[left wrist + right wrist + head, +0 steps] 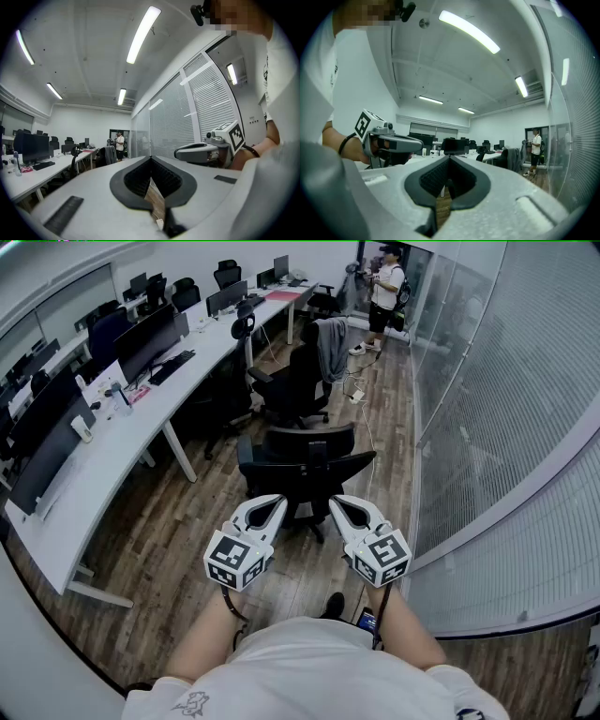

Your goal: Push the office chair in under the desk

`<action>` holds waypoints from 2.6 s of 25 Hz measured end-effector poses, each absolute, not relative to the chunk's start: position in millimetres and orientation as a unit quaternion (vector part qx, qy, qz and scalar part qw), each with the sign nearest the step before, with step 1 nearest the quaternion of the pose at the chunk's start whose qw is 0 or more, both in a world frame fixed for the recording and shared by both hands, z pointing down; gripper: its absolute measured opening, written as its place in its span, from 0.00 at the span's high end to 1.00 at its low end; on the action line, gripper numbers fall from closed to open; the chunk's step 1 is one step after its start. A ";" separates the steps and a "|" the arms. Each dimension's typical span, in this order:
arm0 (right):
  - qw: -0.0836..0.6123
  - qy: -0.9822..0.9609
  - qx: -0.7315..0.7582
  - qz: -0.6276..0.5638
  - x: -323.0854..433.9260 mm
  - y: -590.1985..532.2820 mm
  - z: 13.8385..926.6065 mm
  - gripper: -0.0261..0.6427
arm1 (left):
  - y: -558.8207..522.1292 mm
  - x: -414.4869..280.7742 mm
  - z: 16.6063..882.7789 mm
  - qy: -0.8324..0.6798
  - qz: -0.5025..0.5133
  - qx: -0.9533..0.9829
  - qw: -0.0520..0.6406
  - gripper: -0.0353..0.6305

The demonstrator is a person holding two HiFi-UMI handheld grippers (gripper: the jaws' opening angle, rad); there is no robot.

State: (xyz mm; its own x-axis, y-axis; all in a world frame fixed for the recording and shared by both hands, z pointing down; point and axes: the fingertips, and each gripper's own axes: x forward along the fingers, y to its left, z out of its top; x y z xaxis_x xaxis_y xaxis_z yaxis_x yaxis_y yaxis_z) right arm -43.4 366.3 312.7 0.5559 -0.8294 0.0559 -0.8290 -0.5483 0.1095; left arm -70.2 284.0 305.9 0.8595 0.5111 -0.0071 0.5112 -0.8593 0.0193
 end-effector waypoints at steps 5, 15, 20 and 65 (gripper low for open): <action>0.060 -0.470 0.880 0.002 -43.2 364.3 316.3 0.96 | 277.5 -69.6 308.7 0.262 0.002 0.965 0.012 0.95; 0.058 -0.480 0.875 0.001 -21.7 365.2 322.3 0.96 | 279.2 -49.9 317.3 0.271 0.001 0.963 -0.003 0.95; 0.065 -0.491 0.869 0.004 9.8 361.1 329.7 0.96 | 272.8 -22.2 324.9 0.260 0.006 0.966 -0.005 0.95; 0.346 -0.613 0.686 0.184 340.3 458.4 571.1 0.64 | 172.3 225.2 608.2 0.258 0.339 0.847 -0.319 0.67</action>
